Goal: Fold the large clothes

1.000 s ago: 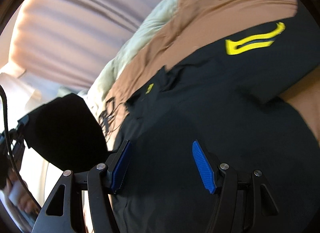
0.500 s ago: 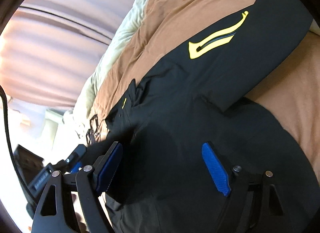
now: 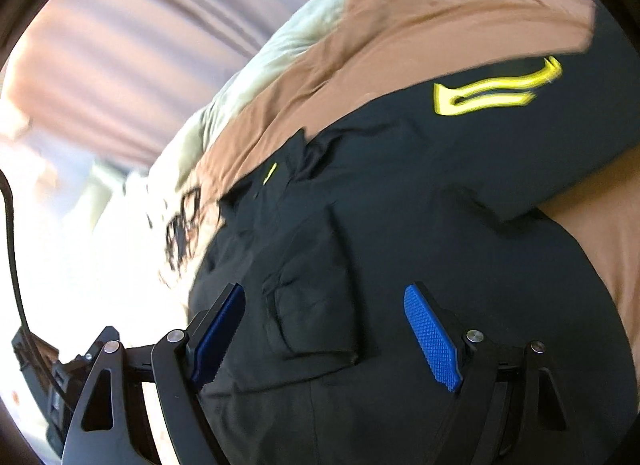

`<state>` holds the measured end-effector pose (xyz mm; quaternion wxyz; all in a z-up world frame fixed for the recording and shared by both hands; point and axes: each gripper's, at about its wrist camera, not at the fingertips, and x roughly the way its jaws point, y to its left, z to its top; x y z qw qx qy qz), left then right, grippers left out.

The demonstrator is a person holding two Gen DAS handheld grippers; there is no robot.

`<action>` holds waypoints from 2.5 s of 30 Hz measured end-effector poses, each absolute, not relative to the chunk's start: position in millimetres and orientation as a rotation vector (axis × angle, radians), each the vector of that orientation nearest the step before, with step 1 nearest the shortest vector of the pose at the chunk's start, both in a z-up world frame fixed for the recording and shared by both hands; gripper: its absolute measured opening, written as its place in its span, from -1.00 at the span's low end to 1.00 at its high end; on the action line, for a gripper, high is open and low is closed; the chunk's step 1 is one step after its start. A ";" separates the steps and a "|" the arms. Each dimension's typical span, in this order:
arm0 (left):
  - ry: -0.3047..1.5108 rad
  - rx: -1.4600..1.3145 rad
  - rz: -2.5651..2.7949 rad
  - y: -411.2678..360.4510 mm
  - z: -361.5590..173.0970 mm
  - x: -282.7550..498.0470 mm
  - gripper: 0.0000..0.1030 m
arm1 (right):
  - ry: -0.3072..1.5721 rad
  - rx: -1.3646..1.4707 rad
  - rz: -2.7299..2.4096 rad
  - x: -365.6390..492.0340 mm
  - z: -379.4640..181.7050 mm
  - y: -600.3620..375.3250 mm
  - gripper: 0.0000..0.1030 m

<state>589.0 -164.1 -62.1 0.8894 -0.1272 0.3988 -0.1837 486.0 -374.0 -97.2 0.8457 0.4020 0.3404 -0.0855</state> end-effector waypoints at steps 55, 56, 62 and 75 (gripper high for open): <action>0.978 -0.314 -0.122 -43.1 -170.0 609.8 -0.16 | 0.931 0.165 -0.310 576.9 -123.8 -267.0 0.75; 0.981 -0.314 -0.121 -42.5 -171.0 611.5 -0.16 | 0.945 0.137 -0.306 583.8 -128.1 -258.4 0.75; 0.983 -0.326 -0.121 -39.0 -172.9 613.4 -0.16 | 1.035 -0.108 -0.289 597.6 -159.1 -222.3 0.75; 0.966 -0.311 -0.145 -51.2 -164.9 606.5 -0.16 | 0.874 0.391 -0.623 509.2 -99.8 -395.6 0.40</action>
